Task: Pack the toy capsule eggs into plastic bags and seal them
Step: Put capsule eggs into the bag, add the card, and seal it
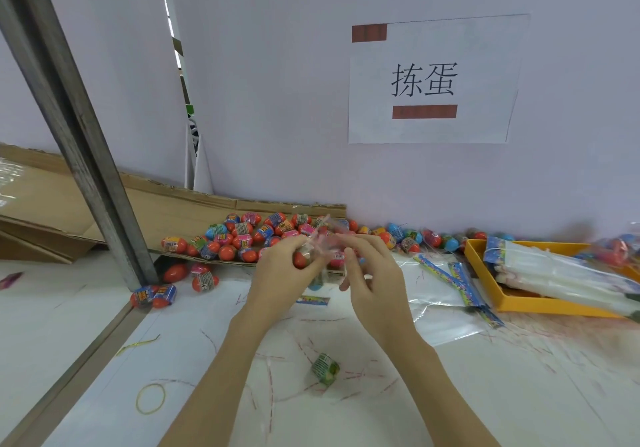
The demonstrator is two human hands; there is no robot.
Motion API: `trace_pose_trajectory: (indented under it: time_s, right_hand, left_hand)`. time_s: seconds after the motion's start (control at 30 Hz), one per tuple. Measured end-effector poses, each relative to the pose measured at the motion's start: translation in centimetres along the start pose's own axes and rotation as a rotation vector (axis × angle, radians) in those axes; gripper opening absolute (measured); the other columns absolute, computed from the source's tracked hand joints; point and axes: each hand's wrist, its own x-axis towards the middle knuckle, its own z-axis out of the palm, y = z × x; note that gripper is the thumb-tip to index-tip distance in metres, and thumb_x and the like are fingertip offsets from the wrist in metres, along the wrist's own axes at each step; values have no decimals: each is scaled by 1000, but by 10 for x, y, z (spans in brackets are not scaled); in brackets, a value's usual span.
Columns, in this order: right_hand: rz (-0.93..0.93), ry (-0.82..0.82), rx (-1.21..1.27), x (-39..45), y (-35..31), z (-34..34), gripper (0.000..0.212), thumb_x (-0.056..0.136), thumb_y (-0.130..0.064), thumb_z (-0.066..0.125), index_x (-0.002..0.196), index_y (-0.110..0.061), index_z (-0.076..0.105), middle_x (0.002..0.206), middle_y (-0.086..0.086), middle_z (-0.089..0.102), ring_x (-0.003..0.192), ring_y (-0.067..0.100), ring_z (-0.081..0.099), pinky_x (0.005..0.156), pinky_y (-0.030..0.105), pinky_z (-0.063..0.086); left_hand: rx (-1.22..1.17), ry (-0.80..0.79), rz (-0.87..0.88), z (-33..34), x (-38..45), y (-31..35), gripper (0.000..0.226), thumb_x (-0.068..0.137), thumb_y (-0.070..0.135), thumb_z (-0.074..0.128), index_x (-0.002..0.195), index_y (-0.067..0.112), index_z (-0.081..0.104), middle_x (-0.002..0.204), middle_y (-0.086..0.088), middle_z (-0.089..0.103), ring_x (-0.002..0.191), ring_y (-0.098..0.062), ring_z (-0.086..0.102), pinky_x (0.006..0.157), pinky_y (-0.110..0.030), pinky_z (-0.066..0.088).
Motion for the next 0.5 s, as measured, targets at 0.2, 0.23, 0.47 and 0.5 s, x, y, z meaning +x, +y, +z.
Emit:
trace_pose_trajectory:
  time_s: [0.2, 0.23, 0.47, 0.5]
  right_hand:
    - [178, 86, -49, 2, 6, -1, 22, 108, -20, 50, 119, -22, 69, 119, -8, 59, 63, 12, 68, 64, 15, 51]
    - [208, 76, -63, 2, 6, -1, 22, 108, -20, 50, 119, -21, 69, 118, -8, 59, 64, 12, 68, 65, 17, 53]
    - [278, 27, -124, 0, 6, 0, 20, 108, -18, 50, 114, -19, 69, 110, -9, 58, 71, 15, 70, 65, 14, 52]
    - [288, 21, -121, 0, 6, 0, 20, 108, -17, 50, 114, -18, 69, 110, -8, 58, 74, 17, 70, 64, 11, 51]
  left_hand:
    - [296, 152, -164, -8, 4, -26, 53, 92, 61, 68, 128, 22, 70, 158, -9, 39, 146, -30, 30, 106, -47, 44]
    - [261, 125, -176, -9, 5, -28, 54, 93, 60, 67, 130, 22, 70, 160, -9, 40, 148, -29, 29, 110, -48, 41]
    - [333, -20, -138, -3, 6, -35, 53, 95, 60, 64, 125, 17, 73, 150, 3, 39, 139, -17, 37, 103, -36, 45]
    - [333, -22, -134, -2, 7, -35, 53, 96, 59, 64, 125, 16, 73, 148, 2, 38, 138, -17, 37, 103, -36, 45]
